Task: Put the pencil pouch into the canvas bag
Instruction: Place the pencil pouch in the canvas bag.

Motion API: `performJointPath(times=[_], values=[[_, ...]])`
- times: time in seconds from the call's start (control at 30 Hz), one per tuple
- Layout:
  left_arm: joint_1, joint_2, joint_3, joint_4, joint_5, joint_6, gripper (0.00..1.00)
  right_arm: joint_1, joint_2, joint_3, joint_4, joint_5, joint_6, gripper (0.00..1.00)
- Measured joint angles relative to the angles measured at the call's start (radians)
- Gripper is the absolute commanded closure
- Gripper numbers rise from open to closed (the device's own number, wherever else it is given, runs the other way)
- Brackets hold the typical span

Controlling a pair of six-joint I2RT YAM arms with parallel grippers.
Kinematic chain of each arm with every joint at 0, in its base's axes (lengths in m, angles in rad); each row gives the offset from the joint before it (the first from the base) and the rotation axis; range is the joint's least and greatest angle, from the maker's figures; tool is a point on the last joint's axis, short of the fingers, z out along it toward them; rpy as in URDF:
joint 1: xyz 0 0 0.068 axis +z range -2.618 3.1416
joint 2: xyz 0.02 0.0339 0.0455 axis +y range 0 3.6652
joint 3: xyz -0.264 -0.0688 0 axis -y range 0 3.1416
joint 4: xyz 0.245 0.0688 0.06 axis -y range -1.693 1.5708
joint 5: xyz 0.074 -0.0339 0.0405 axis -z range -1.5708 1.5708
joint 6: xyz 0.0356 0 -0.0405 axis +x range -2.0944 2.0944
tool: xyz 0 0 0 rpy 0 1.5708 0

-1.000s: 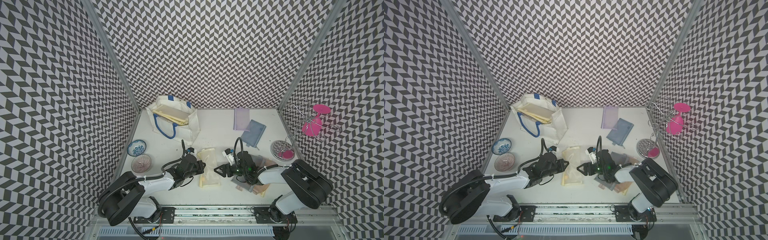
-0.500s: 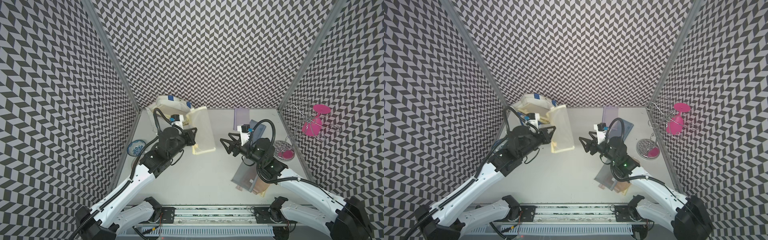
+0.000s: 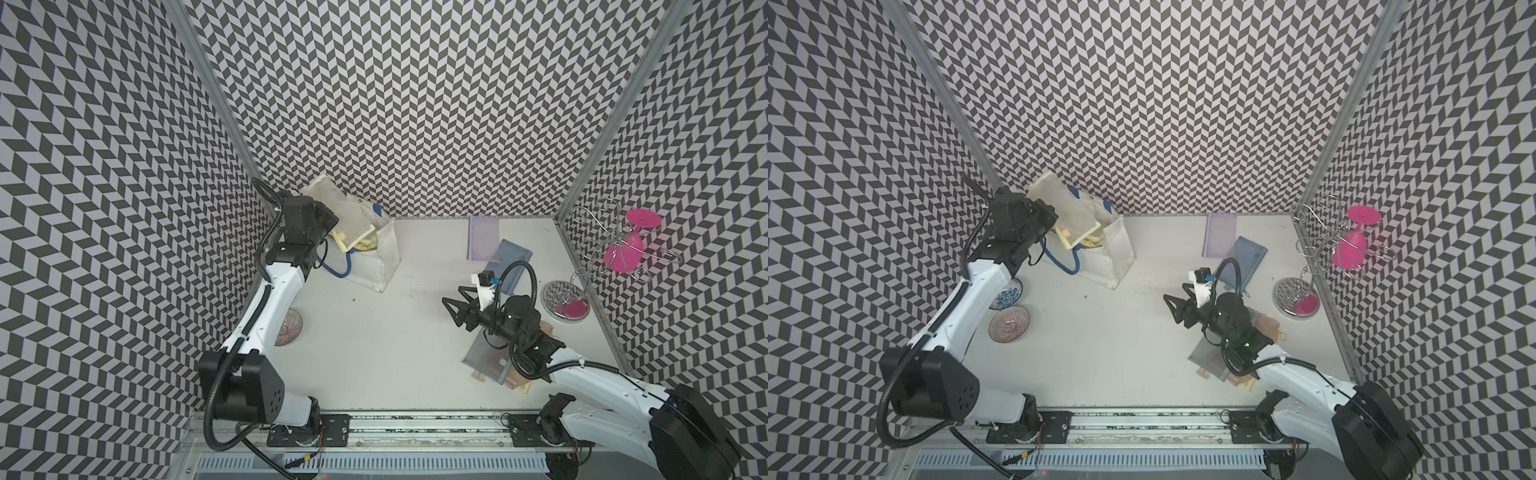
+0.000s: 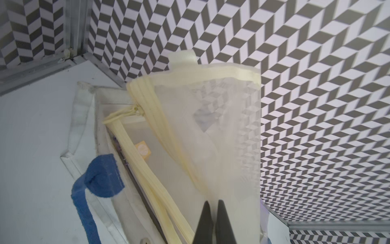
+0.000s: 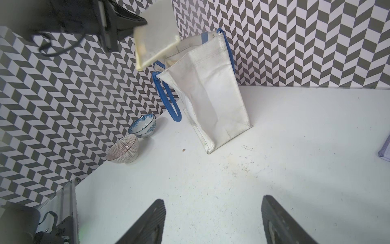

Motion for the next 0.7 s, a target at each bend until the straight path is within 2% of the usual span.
performJointPath(times=[0.23, 0.47, 0.7], values=[[-0.039, 0.103, 0.001, 0.044, -0.16, -0.069, 0.95, 0.0, -0.042, 0.0, 0.073, -0.024, 0.008, 0.27], [-0.061, 0.181, 0.036, 0.076, -0.227, -0.072, 0.95, 0.0, -0.042, 0.0, 0.077, -0.03, 0.008, 0.27], [-0.101, 0.164, -0.019, 0.131, -0.242, -0.054, 0.77, 0.0, -0.043, -0.003, 0.077, -0.03, 0.008, 0.27]])
